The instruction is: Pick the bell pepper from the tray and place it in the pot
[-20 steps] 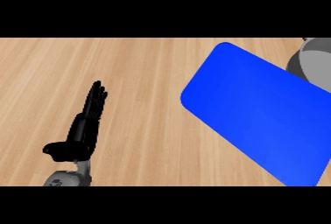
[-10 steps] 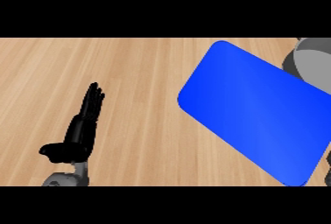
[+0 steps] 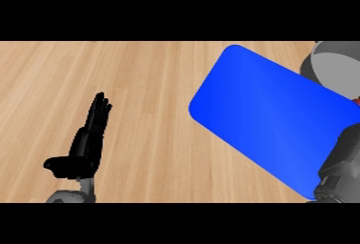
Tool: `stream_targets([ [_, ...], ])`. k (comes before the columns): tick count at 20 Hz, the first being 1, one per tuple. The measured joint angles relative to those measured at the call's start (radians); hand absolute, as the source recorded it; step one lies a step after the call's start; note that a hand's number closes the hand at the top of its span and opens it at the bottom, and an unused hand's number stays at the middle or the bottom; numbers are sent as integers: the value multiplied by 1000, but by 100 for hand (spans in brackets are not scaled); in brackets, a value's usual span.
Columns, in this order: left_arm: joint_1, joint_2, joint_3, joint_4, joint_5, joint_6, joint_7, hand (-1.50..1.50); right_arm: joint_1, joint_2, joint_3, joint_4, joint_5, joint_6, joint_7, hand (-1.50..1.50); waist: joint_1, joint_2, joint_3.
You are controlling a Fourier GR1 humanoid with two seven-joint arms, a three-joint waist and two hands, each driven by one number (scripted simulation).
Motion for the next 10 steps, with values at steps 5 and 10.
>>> stream_targets([
  [5,-13,6,12,-2,12,-10,18,0,-21,24,-73,-31,67,-56,32,-150,3,-4,0],
  [10,-26,7,11,0,7,-15,24,0,-48,30,-147,-87,133,-101,85,-150,11,-5,-1],
])
